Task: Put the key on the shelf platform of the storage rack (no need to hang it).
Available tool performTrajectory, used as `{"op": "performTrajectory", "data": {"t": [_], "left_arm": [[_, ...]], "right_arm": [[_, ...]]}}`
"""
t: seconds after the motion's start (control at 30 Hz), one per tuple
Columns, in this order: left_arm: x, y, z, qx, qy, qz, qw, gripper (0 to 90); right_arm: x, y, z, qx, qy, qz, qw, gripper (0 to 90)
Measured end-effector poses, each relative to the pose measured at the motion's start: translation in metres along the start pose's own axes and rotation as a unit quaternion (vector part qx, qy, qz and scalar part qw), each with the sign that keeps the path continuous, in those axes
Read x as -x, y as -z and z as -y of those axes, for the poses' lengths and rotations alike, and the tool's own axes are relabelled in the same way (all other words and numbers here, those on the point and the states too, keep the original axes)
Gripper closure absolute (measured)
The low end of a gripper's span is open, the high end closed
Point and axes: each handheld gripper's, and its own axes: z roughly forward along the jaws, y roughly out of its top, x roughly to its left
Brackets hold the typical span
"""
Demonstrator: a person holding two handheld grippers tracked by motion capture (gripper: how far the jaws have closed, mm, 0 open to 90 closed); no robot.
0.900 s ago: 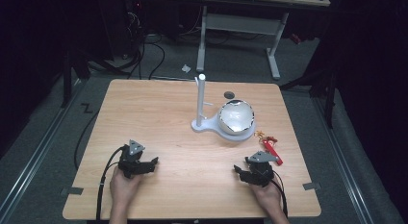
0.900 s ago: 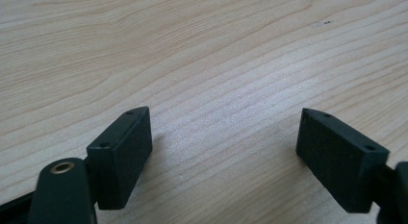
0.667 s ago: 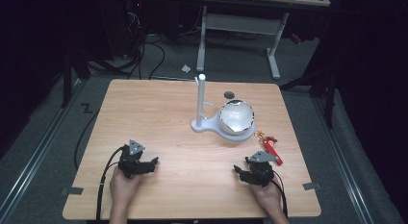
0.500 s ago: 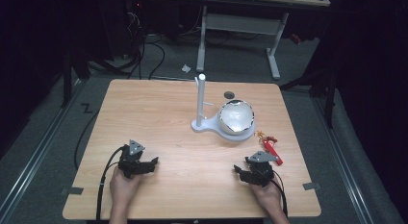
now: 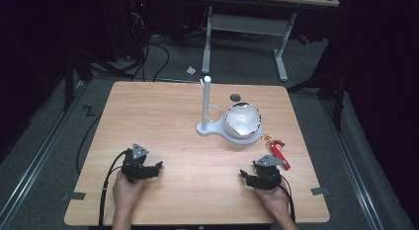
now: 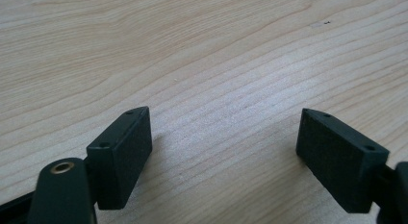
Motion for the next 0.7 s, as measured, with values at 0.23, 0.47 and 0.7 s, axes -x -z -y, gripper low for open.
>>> {"op": "performTrajectory", "data": {"t": [0.23,0.47,0.7], "left_arm": [[0.0,-0.0002,0.0,0.001,0.0,0.0,1.0,20.4],[0.0,-0.0001,0.0,0.0,-0.001,0.0,1.0,20.4],[0.0001,-0.0002,0.0,0.001,0.0,0.0,1.0,20.4]], "right_arm": [[-0.0005,0.0001,0.0002,0.0,-0.006,0.005,1.0,34.4],[0.0001,0.0027,0.0015,0.007,-0.035,-0.008,0.9993,39.4],[0.0006,0.0072,0.0005,0.014,-0.043,-0.005,0.999,40.0]]}}
